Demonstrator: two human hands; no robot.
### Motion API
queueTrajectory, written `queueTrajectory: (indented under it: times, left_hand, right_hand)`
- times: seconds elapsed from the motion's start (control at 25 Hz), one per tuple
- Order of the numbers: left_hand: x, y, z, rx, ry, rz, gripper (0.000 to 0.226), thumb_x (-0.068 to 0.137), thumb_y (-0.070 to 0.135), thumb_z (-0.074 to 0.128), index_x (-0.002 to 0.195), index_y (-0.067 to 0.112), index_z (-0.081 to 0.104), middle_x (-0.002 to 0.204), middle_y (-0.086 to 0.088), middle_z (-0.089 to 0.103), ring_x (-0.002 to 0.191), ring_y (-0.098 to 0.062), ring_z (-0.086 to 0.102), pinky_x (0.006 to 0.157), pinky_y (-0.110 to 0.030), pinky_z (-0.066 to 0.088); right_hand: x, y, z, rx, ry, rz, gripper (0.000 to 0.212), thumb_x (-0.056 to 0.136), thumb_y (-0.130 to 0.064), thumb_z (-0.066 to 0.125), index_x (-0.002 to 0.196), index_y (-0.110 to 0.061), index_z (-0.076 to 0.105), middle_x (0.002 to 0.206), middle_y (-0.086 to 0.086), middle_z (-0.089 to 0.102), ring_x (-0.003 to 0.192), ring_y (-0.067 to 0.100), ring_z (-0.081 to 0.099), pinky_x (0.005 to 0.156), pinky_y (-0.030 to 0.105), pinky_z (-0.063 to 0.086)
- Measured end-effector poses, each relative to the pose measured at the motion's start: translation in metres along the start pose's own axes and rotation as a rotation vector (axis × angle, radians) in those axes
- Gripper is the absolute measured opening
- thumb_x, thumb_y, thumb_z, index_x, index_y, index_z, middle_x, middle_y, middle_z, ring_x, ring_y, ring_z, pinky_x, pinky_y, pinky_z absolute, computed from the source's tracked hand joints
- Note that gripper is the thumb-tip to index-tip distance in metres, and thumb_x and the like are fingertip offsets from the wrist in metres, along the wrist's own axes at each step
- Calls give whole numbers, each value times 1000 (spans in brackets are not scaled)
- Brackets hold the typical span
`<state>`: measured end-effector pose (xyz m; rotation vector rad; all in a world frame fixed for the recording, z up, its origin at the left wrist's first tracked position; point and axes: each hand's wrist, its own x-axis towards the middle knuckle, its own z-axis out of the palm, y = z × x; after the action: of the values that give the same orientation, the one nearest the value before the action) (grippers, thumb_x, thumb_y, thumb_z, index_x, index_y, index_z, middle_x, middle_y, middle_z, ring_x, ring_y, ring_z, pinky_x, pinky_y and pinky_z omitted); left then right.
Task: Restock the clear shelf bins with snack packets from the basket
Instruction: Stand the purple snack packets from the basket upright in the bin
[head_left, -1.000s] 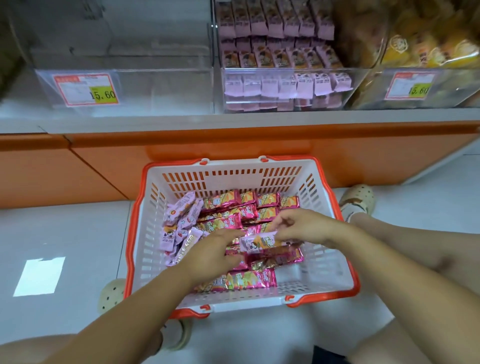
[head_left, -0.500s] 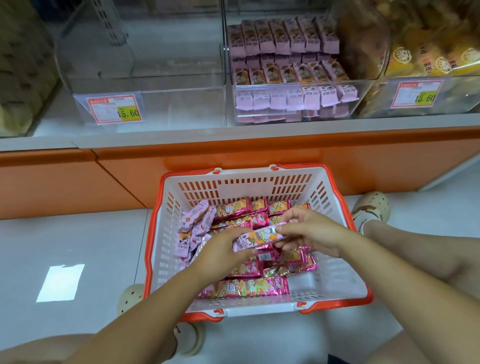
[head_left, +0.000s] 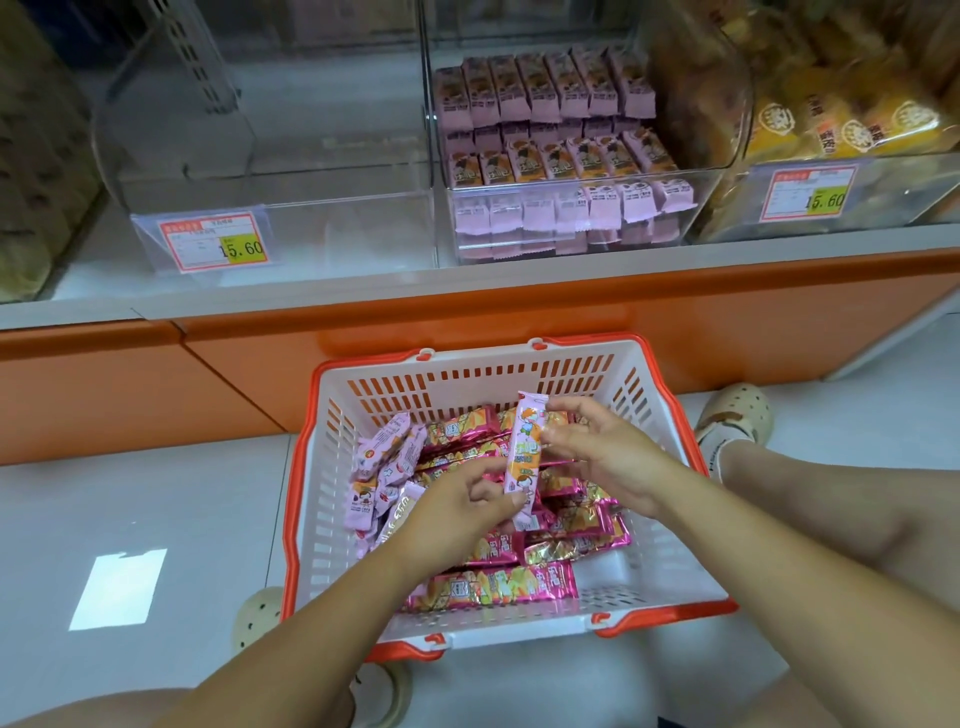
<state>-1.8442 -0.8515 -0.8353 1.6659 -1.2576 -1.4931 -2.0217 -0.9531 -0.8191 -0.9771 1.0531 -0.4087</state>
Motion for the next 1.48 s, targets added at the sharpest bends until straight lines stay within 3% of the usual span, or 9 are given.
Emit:
queueTrajectory:
  times: [0.16, 0.36, 0.52, 0.6, 0.68, 0.8, 1.0, 1.36, 1.48]
  left_hand:
    - [2, 8, -1, -22, 87, 39, 31, 88, 32, 67, 114, 40, 53, 83, -6, 70, 78, -16, 68, 84, -36, 51]
    - [2, 30, -17, 124, 87, 96, 49, 84, 45, 66, 129, 31, 51, 84, 9, 69, 73, -6, 63, 76, -34, 53]
    - [8, 100, -71, 422, 543, 434, 35, 89, 41, 60, 123, 32, 57, 99, 21, 62, 86, 1, 58, 74, -20, 51]
    - [13, 139, -105, 512, 769, 626, 33, 92, 36, 58, 123, 27, 58, 105, 16, 60, 87, -3, 57, 75, -26, 52]
    - [27, 167, -133, 660, 857, 709, 42, 91, 34, 59, 131, 22, 53, 118, 7, 60, 100, -13, 55, 88, -34, 50]
    - [54, 190, -158, 860, 719, 673, 68, 90, 53, 48, 148, 21, 33, 150, 0, 40, 133, -21, 39, 110, -32, 28]
    - [87, 186, -169, 945, 613, 626, 78, 84, 70, 21, 152, 32, 18, 160, 9, 15, 143, -18, 23, 114, -36, 24]
    - [86, 188, -167, 879, 610, 585, 73, 86, 69, 36, 150, 39, 16, 158, 12, 19, 143, -13, 15, 114, -35, 22]
    - [72, 187, -165, 792, 639, 616, 65, 92, 54, 48, 149, 33, 25, 157, 8, 24, 143, -16, 17, 116, -31, 16]
  right_hand:
    - [-4, 4, 9, -58, -20, -5, 66, 80, -3, 73, 128, -42, 49, 111, 13, 68, 100, 28, 69, 86, 44, 57]
    - [-13, -16, 20, -58, 43, -130, 71, 84, 0, 68, 136, -42, 45, 101, 5, 71, 96, 23, 70, 87, 39, 55]
    - [-24, -84, 24, -56, 97, -391, 57, 85, -3, 67, 125, -42, 55, 102, 0, 73, 97, 17, 70, 80, 28, 56]
    - [-24, -129, 27, -59, 165, -535, 50, 84, -3, 68, 117, -40, 60, 104, -1, 73, 97, 13, 69, 79, 25, 54]
    - [-17, -173, 31, -67, 233, -679, 45, 85, -2, 67, 116, -34, 60, 106, -1, 72, 98, 12, 68, 80, 27, 54]
    - [6, -232, 40, -196, 322, -753, 37, 87, -2, 66, 109, -31, 63, 99, -7, 71, 93, 11, 68, 81, 28, 57]
    - [66, -256, 49, -544, 338, -422, 36, 84, -13, 71, 120, -11, 66, 100, 4, 71, 87, 18, 65, 87, 36, 54]
    - [74, -251, 59, -840, 311, -327, 36, 82, -28, 74, 115, -14, 69, 103, 7, 73, 95, 24, 68, 90, 43, 55]
    - [52, -241, 63, -833, 441, -561, 35, 89, -26, 65, 122, -18, 64, 105, -4, 69, 97, 15, 64, 90, 35, 52]
